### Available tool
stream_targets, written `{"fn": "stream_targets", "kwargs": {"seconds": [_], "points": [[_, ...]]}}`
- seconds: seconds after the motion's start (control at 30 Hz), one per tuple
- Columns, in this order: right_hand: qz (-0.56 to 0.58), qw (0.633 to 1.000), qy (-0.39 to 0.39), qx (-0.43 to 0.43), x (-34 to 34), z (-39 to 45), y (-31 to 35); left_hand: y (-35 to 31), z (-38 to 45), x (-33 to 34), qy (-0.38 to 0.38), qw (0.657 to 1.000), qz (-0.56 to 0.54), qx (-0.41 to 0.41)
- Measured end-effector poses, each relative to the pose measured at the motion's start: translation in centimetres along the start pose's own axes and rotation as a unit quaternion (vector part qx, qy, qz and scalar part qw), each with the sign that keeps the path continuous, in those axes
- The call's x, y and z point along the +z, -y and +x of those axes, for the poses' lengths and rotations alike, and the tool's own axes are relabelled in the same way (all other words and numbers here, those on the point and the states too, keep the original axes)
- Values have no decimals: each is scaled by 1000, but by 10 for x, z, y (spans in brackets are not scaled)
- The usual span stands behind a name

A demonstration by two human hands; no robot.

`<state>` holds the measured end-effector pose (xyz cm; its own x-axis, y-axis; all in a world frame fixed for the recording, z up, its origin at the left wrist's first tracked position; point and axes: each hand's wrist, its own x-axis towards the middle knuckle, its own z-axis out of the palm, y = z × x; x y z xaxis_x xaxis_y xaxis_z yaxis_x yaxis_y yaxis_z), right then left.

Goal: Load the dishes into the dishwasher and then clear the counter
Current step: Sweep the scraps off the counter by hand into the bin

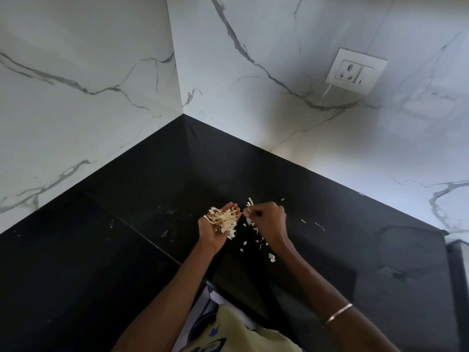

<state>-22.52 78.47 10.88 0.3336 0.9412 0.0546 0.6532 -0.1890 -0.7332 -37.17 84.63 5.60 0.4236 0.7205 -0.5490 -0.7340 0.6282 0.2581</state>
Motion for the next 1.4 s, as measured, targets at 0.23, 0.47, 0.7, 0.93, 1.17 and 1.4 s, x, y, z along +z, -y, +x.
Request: {"fn": "stream_targets", "kwargs": {"seconds": [0.23,0.47,0.7,0.93,1.17,1.4], "points": [[-43,991,81,-102,22,-17,42,12,-13,-2,-16,997,71,23],[-184,968,121,-123,27,-29,47,19,-21,-8,-22,994,101,42],[-102,980,119,-125,10,-29,38,26,-28,-8,-50,992,103,53],[-29,980,142,-135,-1,-36,28,38,-35,-5,-41,993,99,52],[46,983,121,-130,0,-42,19,56,-36,-9,-104,990,50,81],[85,974,136,-158,-14,-53,15,69,-69,-4,-108,989,13,100]]}}
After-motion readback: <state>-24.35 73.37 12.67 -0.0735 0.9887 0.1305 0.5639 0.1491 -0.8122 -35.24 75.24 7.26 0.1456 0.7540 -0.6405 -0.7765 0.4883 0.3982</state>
